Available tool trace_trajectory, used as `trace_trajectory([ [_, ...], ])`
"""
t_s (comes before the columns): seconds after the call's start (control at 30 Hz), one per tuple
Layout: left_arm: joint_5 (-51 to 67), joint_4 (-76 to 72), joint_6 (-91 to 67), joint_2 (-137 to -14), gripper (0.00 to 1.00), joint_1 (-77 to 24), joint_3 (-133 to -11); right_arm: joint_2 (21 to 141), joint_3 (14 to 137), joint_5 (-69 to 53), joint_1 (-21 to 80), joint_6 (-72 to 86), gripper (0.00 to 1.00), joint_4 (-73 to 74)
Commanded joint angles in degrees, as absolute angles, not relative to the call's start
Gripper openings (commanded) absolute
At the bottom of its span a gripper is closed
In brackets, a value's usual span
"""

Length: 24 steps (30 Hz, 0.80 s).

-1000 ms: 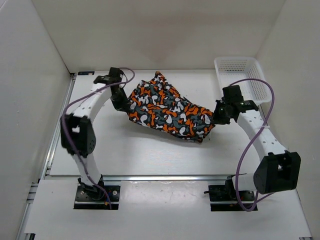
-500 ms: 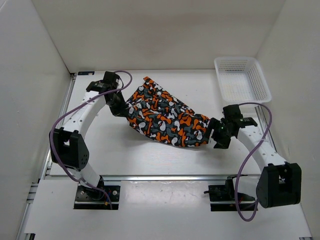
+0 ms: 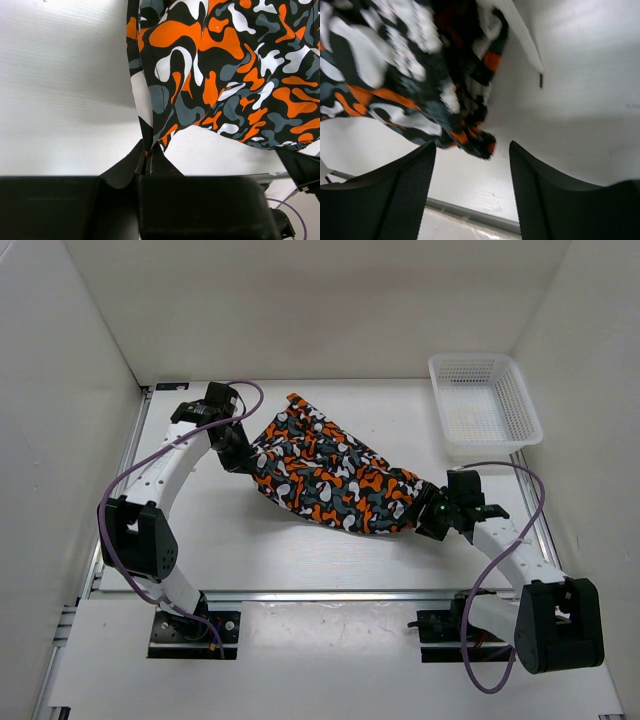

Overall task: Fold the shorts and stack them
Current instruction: Flatten the shorts out

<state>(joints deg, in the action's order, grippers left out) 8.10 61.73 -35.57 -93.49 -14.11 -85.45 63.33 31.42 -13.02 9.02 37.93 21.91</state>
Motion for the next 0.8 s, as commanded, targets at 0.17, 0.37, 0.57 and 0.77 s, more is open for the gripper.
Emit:
trace_trajectory([
  [0.17, 8.9, 62.6, -34.6, -92.7, 0.1, -14.3, -86.8, 66.5, 28.6, -11.0, 8.8, 38.3, 0.6, 4.6],
  [0.37, 8.3, 62.6, -35.7, -92.2, 0.1, -14.3, -85.2, 67.3, 28.0, -12.0, 8.8, 38.3, 0.48, 3.4],
  [0.57, 7.8, 62.6, -35.7, -92.2, 0.1, -14.3, -85.2, 62.1, 32.7, -11.5, 8.8, 37.6, 0.06, 10.6],
  [0.77, 5.4, 67.1, -34.5, -94.2, 0.1, -12.1, -96.7, 61.4, 49.2, -8.6, 8.8, 32.5, 0.01, 26.2],
])
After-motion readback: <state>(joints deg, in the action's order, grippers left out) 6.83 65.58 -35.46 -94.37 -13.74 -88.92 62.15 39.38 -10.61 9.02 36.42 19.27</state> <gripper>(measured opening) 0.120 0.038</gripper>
